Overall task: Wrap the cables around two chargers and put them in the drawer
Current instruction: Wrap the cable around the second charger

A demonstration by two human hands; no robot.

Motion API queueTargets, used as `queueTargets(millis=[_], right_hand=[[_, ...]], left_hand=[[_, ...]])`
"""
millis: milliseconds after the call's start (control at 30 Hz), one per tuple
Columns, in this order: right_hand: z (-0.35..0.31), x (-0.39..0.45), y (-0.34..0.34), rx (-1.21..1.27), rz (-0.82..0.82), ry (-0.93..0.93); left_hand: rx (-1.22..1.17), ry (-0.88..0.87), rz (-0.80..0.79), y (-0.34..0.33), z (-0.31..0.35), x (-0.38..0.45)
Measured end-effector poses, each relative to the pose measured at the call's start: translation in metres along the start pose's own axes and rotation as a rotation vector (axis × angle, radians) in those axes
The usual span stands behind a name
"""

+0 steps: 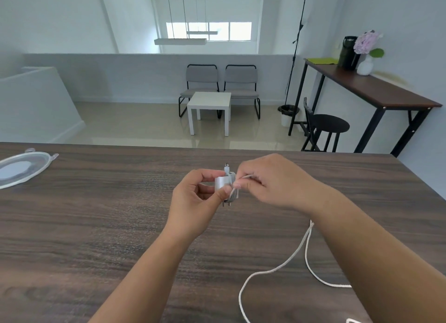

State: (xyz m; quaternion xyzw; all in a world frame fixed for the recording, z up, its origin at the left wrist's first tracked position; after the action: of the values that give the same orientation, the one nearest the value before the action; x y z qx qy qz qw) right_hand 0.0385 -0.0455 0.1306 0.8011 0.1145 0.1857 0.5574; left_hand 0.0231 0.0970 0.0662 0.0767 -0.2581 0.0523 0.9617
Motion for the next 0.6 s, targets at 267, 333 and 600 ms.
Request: queueTargets(millis=[267,333,600], right_hand=[[0.013,0.009,0.016,0.359,-0.037,-0.063],[0.017,0.01,0.017,0.451,-0.049,-0.091],[0.023,0.016,0.009,0.589,-0.064,-0.08]], left_hand=[[-0.1,0.015,-0.177,-0.004,0.003,-0.003],[-0.118,0.02,-0.226,-0.006,0.005,-0.005],[-0.165,0.083,-0.31,-0.014,0.006,-0.007]])
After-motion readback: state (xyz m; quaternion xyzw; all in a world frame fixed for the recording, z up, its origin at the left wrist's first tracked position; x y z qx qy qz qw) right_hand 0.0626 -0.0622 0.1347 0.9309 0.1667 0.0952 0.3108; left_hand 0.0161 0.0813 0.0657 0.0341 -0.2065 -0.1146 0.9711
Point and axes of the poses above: each hand's wrist, its own x-axis towards the middle knuckle, its own y-axis out of the back of the hand, z = x × y, the point moved 8 cm from there along x, towards the middle knuckle, and after that the axes turned 15 degrees about -y, right-handed, at the moved point
